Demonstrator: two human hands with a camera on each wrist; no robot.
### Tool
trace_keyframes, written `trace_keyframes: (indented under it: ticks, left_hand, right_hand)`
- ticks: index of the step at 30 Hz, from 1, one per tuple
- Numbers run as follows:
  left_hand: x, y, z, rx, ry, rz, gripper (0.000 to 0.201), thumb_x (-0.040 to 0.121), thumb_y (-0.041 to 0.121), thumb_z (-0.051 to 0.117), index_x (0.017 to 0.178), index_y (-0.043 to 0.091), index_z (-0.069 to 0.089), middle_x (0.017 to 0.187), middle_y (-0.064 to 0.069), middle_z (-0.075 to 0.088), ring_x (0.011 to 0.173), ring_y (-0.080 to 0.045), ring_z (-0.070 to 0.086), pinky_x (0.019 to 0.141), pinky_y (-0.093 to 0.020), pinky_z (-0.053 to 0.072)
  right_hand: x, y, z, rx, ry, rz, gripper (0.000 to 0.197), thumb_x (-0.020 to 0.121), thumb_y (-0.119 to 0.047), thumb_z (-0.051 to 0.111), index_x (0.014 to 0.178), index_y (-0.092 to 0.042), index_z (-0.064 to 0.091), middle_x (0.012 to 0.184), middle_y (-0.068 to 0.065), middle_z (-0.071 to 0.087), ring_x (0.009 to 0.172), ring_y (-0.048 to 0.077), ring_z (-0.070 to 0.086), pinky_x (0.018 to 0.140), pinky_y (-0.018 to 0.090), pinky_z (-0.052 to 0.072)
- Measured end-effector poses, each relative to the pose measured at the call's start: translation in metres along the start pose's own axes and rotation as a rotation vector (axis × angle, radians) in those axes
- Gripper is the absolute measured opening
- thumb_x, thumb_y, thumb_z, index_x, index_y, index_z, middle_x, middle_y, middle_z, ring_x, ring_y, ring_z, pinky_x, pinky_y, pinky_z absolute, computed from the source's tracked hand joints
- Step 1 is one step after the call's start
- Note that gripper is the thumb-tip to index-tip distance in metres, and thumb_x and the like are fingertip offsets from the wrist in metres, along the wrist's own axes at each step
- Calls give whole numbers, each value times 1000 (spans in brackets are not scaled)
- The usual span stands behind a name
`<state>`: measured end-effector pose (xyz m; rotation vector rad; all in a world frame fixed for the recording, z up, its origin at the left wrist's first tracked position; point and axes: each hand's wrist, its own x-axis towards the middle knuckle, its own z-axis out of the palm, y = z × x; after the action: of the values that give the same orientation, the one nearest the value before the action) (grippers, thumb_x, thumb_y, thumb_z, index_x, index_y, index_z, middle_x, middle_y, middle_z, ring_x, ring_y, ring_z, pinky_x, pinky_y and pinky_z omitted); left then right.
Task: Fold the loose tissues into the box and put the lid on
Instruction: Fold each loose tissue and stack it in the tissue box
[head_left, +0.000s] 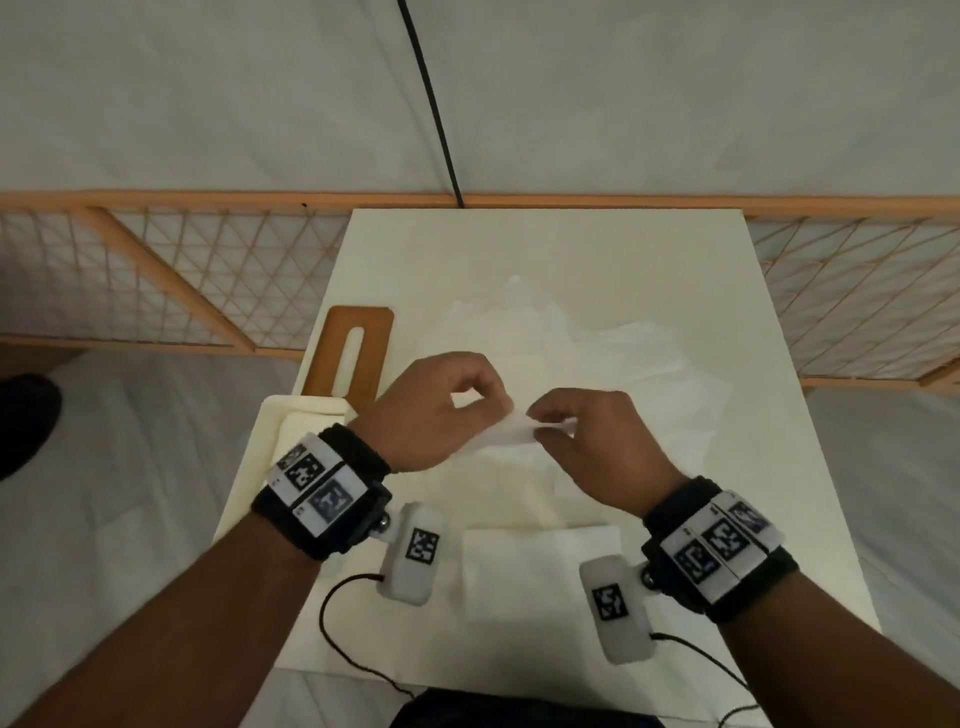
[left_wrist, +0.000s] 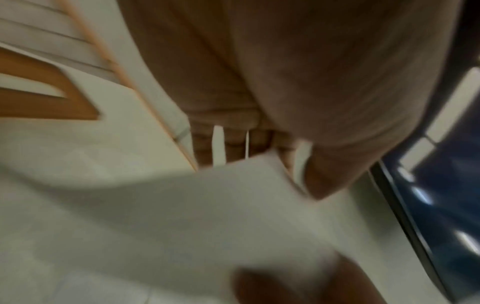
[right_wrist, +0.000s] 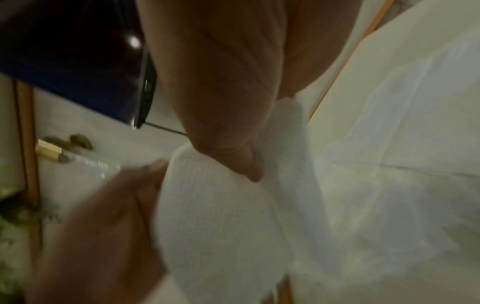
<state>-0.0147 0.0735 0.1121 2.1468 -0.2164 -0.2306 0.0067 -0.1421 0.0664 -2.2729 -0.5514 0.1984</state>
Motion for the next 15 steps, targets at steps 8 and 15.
trace_keyframes:
  ticks: [8,15]
  left_hand:
    - [-63,-72,28,-891,96,-329,94,53,24,98,133,24,48,124,1,67,115,-22,64,81,-28,55]
    - [-62,-43,27,-747,310,-229,22,91,12,65,111,15,74,116,-11,72,112,-29,67,100,-50,51]
  right_hand:
    - [-16,-20,-47,857,-33,429,21,89,0,66,109,2,70,111,26,70,102,40,70,90,54,55]
    - [-32,-1,-30,897,33,414,19,90,2,65,107,1,73,108,25,72,103,48,67,89,52,53]
